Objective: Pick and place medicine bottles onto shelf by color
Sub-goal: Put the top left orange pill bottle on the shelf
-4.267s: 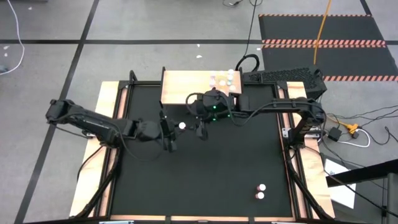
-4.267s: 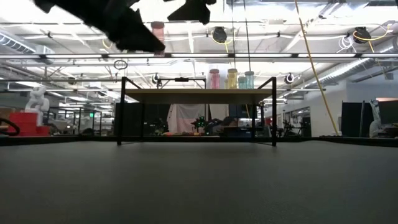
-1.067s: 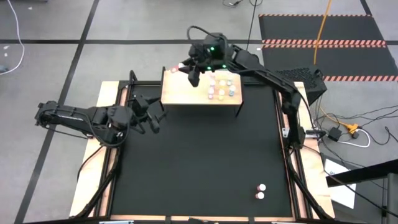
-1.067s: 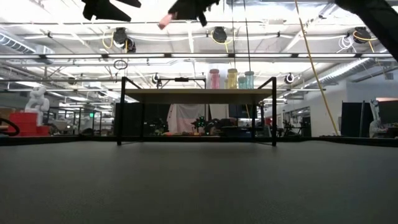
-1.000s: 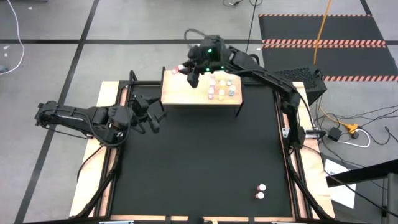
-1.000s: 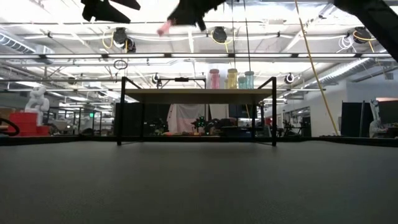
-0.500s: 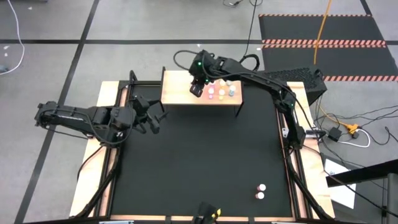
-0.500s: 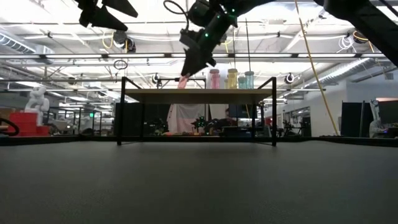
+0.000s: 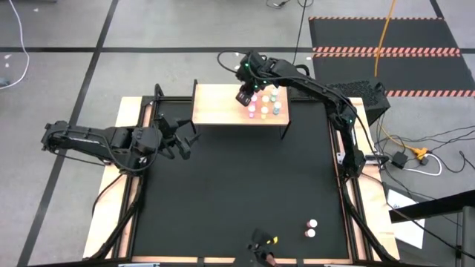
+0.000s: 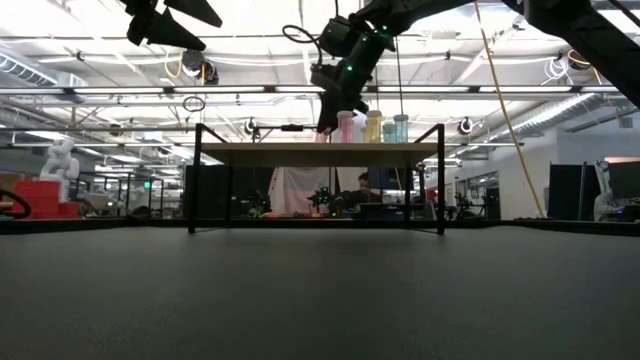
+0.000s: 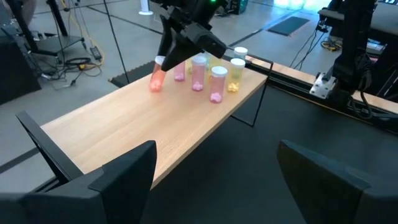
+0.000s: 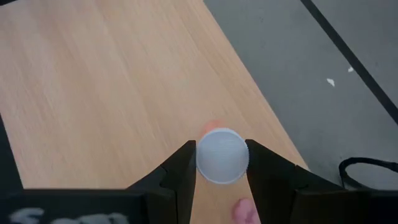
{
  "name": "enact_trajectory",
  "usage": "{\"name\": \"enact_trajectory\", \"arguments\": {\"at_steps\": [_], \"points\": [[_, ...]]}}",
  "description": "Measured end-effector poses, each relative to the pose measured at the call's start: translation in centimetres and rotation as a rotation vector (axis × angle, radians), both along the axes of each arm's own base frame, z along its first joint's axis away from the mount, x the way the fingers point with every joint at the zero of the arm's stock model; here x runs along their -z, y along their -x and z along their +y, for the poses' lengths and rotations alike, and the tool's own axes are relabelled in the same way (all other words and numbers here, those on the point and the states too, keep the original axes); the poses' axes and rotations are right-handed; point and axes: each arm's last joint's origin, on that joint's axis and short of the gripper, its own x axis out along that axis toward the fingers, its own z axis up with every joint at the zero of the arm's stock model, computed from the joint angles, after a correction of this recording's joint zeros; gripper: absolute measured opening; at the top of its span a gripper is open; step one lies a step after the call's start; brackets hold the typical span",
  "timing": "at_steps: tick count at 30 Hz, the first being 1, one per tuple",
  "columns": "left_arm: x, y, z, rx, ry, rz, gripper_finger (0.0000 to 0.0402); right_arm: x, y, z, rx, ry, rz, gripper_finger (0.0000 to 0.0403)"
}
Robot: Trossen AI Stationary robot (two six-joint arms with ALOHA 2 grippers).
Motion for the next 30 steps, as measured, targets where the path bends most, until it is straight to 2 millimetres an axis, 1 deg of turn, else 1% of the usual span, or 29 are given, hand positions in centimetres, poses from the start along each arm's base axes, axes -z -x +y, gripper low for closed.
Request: {"name": "enact_trajectory", "arguments": {"at_steps": [6, 15, 30], "points": [[0.0, 0.0, 0.0, 0.000, 0.001, 0.000, 0.0333, -0.2, 0.3, 0.3, -0.008, -0.007, 0.018, 0.0121], [0.0, 0.0, 0.0, -0.001, 0.002, -0.001, 0.0333, -1.2, 0.8, 0.8, -0.009, 0.022, 0.026, 0.0121], [0.0, 0.0, 0.0, -0.009, 0.020, -0.015, 0.0333, -1.1, 0.8, 0.8, -0.012, 0.018, 0.036, 0.0122]]}}
